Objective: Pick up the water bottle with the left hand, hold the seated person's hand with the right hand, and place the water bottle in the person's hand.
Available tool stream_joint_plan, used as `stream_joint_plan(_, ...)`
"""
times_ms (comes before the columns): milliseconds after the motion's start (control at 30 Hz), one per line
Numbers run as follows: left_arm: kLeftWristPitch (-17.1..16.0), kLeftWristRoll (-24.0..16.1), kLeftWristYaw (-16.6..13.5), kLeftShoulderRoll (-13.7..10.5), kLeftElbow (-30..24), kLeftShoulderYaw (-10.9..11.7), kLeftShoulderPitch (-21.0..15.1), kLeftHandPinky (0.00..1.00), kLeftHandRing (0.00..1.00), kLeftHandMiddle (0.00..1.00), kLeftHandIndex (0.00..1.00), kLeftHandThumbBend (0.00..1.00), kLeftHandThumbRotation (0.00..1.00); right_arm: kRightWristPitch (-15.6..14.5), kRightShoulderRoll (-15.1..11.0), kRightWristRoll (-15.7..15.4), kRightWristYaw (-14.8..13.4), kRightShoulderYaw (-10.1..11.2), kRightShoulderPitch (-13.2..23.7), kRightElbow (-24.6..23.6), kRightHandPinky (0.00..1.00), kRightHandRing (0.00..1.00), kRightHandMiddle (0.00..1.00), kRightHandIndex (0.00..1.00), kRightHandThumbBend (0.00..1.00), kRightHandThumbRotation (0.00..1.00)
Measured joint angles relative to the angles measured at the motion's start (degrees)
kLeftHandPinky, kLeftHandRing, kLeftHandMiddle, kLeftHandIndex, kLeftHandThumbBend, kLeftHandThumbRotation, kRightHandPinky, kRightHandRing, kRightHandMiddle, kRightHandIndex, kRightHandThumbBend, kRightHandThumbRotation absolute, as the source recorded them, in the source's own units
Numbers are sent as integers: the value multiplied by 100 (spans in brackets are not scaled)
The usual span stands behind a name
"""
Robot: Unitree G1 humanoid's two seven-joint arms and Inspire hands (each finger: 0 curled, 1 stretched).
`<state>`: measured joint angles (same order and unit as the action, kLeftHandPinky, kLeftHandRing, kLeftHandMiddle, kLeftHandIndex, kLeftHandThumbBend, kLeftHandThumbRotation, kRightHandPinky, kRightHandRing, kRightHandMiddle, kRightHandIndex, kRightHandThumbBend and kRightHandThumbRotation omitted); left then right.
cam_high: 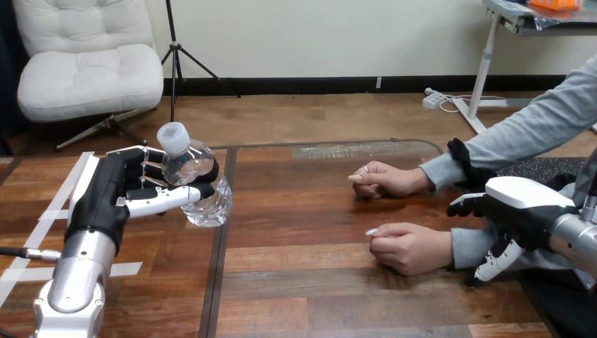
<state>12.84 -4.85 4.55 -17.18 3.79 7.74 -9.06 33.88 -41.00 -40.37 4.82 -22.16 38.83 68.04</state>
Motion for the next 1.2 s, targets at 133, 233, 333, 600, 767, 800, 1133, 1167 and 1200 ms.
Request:
stream_joint_plan(133, 0, -1, 0, 0, -3, 0, 0, 31, 37, 42, 44, 68, 0, -14, 0, 0, 2, -13, 22, 4, 76, 84, 85, 82, 100, 19)
stream_joint_plan(233, 0, -1, 0, 1, -5, 0, 1, 30, 37, 42, 44, 68, 0, -31, 0, 0, 9, -17, 40, 9, 75, 84, 85, 82, 100, 20)
stream_joint_plan(333, 0, -1, 0, 0, -7, 0, 3, 30, 37, 42, 44, 67, 0, -76, 1, 0, 62, -19, 65, 14, 75, 84, 85, 83, 100, 21)
stream_joint_plan(600, 45, -2, 0, 1, -60, 0, 9, 30, 37, 42, 44, 67, 0, -250, 7, 11, 216, -21, 137, 52, 73, 82, 84, 83, 100, 23)
stream_joint_plan(767, 73, -16, -1, 1, -114, 0, 20, 31, 37, 42, 44, 67, 0, -262, 8, 26, 224, -20, 139, 81, 71, 81, 84, 83, 100, 27)
stream_joint_plan(800, 76, -18, 0, 1, -123, 0, 21, 31, 37, 42, 44, 67, 0, -266, 11, 32, 230, -20, 139, 86, 70, 81, 84, 83, 100, 28)
stream_joint_plan(1133, 96, -21, 0, 1, -169, 0, 21, 31, 37, 42, 44, 67, 0, -322, 46, 148, 264, -20, 139, 133, 67, 78, 82, 83, 100, 32)
stream_joint_plan(1167, 96, -21, 0, 1, -170, 0, 22, 31, 37, 42, 44, 67, 0, -329, 49, 161, 264, -20, 139, 137, 67, 78, 82, 83, 100, 32)
stream_joint_plan(1200, 98, -20, 0, 1, -172, 0, 22, 31, 37, 42, 44, 67, 0, -334, 52, 176, 264, -20, 139, 141, 67, 78, 82, 83, 100, 32)
